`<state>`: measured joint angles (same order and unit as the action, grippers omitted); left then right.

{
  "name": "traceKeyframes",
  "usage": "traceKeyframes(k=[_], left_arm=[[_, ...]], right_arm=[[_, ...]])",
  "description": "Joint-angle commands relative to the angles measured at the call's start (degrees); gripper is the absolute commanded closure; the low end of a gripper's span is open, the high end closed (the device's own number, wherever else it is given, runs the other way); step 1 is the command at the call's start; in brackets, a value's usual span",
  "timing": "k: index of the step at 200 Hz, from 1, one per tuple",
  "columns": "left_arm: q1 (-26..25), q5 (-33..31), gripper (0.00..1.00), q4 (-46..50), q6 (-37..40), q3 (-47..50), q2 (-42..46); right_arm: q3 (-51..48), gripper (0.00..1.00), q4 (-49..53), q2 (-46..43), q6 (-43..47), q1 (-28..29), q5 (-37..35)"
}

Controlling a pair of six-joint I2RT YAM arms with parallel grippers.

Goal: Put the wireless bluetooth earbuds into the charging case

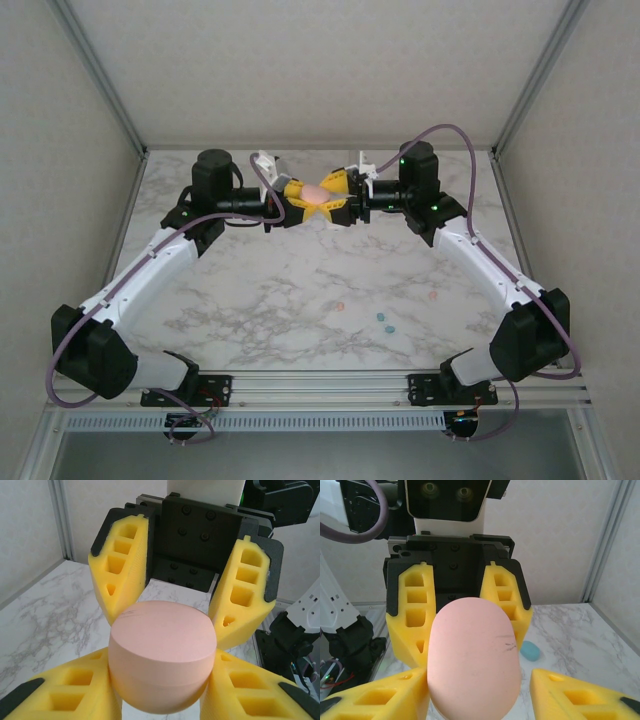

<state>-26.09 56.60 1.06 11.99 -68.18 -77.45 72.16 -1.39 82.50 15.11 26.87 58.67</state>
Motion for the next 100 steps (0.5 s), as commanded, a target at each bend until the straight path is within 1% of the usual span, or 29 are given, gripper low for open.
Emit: traceKeyframes(k=[1, 24, 48, 66, 85, 100], left_arm=[[-0.81, 1.58, 0.75, -2.39, -0.86, 0.75, 1.52], [-1.10, 1.67, 0.76, -1.73, -0.07, 0.79, 1.52], [-1.17, 1.56, 0.76, -0.61, 1.11, 0.76, 1.51], [-1.25, 1.60, 0.76, -0.63, 1.19, 0.92, 1.51], [-1.25, 1.43, 0.76, -0.67, 1.23, 1.10, 1.70], [-1.25, 1.50, 0.76, -0.86, 1.19, 1.12, 1.69]], right_arm=[[1.29, 0.44, -0.44, -1.02, -3.15, -0.47, -1.82], [1.77, 0.41, -1.23, -0.67, -5.88, -0.62, -3.07], [2.29, 0.37, -3.61, -0.45, -10.98, -1.30, -3.49], [3.41, 0.35, -1.50, -0.11, -11.07, -1.47, -4.23], [3.34, 0.34, -1.29, -0.22, -11.25, -1.74, -3.75], [3.42, 0.33, -1.00, -0.20, -11.57, -1.71, -4.67]])
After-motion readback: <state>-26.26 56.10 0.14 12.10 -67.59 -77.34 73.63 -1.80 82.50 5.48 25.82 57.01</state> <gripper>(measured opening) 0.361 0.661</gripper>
